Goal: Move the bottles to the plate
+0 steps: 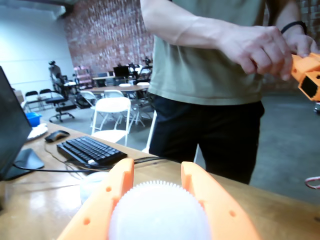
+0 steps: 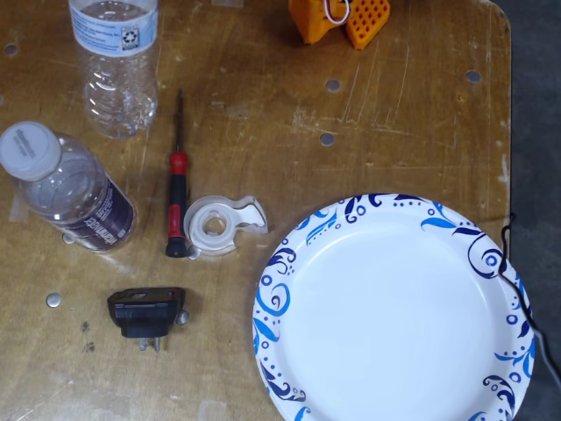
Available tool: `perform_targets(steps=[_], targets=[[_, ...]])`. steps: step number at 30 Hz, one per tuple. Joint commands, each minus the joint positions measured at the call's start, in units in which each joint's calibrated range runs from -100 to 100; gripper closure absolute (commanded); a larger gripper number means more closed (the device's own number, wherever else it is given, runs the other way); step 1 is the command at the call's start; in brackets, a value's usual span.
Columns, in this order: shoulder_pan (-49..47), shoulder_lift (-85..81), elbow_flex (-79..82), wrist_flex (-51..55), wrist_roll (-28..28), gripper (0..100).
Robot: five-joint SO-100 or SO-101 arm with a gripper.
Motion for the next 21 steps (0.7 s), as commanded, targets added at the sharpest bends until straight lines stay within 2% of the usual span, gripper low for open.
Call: perform_targets(steps=[1,13,21], targets=[[-3.01,-3.89,-4.02,2.49,-0.05,99],[-26.95,-10.21,-23.12,32.43,-0.42,99],[-40.97,3.45,-34.38,33.99,-0.21,99]])
